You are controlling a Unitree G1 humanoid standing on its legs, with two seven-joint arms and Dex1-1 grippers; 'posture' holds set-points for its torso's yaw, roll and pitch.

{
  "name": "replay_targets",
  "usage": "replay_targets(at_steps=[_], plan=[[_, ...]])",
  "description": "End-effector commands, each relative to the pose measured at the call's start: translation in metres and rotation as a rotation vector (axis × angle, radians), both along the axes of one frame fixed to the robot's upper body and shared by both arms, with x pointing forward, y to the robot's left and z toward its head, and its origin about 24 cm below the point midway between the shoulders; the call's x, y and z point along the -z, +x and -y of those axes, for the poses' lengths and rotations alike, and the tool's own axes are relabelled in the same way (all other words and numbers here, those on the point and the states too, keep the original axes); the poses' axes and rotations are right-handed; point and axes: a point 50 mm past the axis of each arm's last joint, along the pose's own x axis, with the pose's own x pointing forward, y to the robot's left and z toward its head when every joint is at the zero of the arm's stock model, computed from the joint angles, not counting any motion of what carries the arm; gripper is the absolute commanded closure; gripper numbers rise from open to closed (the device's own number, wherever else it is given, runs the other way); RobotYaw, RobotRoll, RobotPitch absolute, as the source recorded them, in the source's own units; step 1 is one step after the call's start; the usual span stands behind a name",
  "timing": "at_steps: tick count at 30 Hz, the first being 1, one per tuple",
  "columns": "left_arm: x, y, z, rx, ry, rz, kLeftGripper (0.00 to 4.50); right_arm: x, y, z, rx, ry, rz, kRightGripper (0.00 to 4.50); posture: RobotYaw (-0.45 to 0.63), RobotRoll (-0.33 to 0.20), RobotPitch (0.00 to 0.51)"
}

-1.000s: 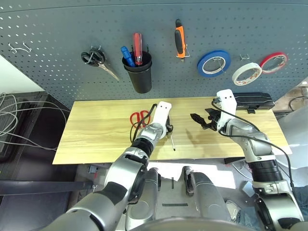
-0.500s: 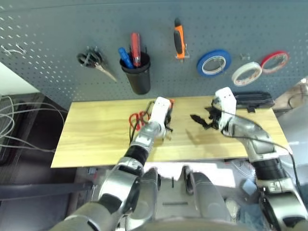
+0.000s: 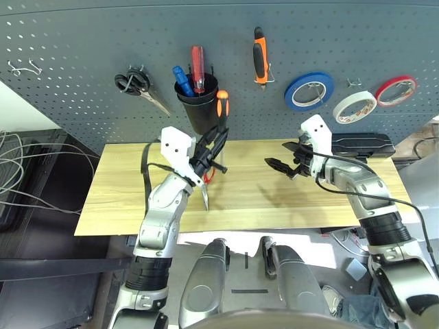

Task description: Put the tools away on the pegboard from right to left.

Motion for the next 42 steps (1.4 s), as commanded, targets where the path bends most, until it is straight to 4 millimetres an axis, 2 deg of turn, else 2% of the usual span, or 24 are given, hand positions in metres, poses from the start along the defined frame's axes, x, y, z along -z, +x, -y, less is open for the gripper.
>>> replay_targets(at_steps=[1, 5, 9, 12, 14, 16, 21, 23, 25, 26, 32, 37, 40, 42], plan=[[-0.032, -0.005, 0.008, 0.065, -0.069, 0.081, 3.91, 0.002, 0.0, -0.009, -0.084, -0.03, 0.026, 0.0, 0.11, 0.0, 0.208], [-0.06, -0.005, 0.011, 0.089, -0.141, 0.148, 3.91, -0.003, 0.002, -0.016, -0.126, -0.025, 0.063, 0.0, 0.12, 0.0, 0.207], [-0.086, 0.0, 0.004, 0.037, -0.193, 0.234, 3.91, -0.015, 0.002, -0.026, -0.19, 0.025, 0.127, 0.0, 0.12, 0.0, 0.205], [-0.107, 0.009, -0.009, -0.048, -0.2, 0.34, 3.91, -0.024, 0.002, -0.039, -0.241, 0.057, 0.184, 0.0, 0.12, 0.0, 0.204], [-0.111, 0.015, -0.018, -0.118, -0.178, 0.391, 3.91, -0.029, 0.002, -0.045, -0.264, 0.076, 0.215, 0.0, 0.12, 0.0, 0.202], [-0.109, 0.022, -0.023, -0.173, -0.142, 0.414, 3.91, -0.033, 0.002, -0.049, -0.271, 0.093, 0.232, 0.0, 0.12, 0.0, 0.202], [-0.086, 0.04, -0.027, -0.233, -0.026, 0.403, 3.91, -0.038, 0.002, -0.056, -0.285, 0.121, 0.258, 0.0, 0.12, 0.0, 0.202], [-0.064, 0.046, -0.022, -0.214, 0.025, 0.328, 3.91, -0.039, 0.002, -0.057, -0.286, 0.126, 0.261, 0.0, 0.11, 0.0, 0.2], [-0.052, 0.048, -0.019, -0.209, 0.031, 0.282, 3.91, -0.039, 0.002, -0.057, -0.283, 0.128, 0.263, 0.0, 0.1, 0.0, 0.2], [-0.054, 0.046, -0.018, -0.215, 0.023, 0.298, 3.35, -0.039, 0.002, -0.056, -0.278, 0.128, 0.263, 0.0, 0.1, 0.0, 0.2], [-0.073, 0.035, -0.018, -0.193, -0.009, 0.361, 2.54, -0.037, 0.002, -0.046, -0.241, 0.114, 0.256, 0.0, 0.1, 0.0, 0.205], [-0.081, 0.026, -0.01, -0.082, 0.005, 0.34, 1.72, -0.028, 0.002, -0.03, -0.194, 0.083, 0.231, 0.0, 0.09, 0.0, 0.205], [-0.072, 0.018, 0.008, 0.105, 0.071, 0.221, 1.32, -0.018, 0.001, -0.013, -0.153, 0.046, 0.185, 0.0, 0.09, 0.0, 0.205], [-0.06, 0.013, 0.018, 0.198, 0.138, 0.119, 1.02, -0.002, 0.0, 0.0, -0.118, -0.005, 0.111, 0.0, 0.09, 0.0, 0.206]])
